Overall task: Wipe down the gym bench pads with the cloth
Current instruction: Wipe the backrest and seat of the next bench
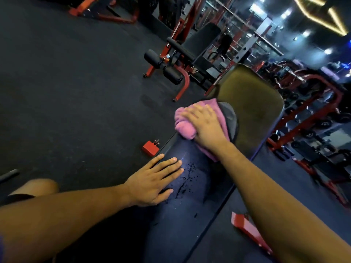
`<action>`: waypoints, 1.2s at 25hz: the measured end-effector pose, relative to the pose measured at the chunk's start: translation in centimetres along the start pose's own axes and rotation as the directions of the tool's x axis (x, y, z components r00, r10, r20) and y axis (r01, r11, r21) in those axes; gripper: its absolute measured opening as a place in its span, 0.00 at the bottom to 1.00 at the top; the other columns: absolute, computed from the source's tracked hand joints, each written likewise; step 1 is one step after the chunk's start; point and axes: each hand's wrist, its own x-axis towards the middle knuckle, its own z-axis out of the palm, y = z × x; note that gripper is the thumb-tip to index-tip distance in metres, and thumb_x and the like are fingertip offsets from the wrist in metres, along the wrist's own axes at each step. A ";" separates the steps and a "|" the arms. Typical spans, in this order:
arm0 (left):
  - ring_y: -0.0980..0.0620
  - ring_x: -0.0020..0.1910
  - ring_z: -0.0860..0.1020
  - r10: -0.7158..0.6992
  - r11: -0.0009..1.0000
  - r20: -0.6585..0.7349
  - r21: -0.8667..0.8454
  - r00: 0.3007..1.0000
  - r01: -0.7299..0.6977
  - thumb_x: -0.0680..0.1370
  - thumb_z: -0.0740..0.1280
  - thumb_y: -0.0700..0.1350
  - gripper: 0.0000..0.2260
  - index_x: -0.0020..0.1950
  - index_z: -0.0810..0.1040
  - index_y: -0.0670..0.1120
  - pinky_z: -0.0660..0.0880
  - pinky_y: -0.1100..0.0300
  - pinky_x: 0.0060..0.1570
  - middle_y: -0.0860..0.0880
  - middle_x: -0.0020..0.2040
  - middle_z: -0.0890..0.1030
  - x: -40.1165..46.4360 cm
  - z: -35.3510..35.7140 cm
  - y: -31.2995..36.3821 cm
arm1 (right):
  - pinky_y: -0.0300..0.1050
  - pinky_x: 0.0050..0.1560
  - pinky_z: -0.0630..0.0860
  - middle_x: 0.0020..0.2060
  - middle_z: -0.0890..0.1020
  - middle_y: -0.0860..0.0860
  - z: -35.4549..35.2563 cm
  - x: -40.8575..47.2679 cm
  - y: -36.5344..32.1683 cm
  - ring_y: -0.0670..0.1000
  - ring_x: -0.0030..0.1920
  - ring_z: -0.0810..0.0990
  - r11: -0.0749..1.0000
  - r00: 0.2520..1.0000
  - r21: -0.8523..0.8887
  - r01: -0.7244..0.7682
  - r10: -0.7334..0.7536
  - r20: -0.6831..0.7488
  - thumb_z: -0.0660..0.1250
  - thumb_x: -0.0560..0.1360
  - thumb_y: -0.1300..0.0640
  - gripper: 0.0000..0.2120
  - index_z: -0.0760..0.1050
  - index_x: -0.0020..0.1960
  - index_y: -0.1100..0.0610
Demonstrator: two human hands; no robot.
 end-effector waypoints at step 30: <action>0.50 0.84 0.51 0.103 0.993 0.000 -0.065 0.995 -0.103 0.85 0.57 0.58 0.31 0.85 0.57 0.45 0.54 0.45 0.82 0.48 0.85 0.56 0.4 -0.1 -1.2 | 0.50 0.47 0.73 0.50 0.85 0.57 -2.6 10.1 -1.9 0.61 0.52 0.84 0.934 0.874 -0.310 0.176 -0.004 0.485 0.57 0.71 0.34 0.25 0.80 0.48 0.52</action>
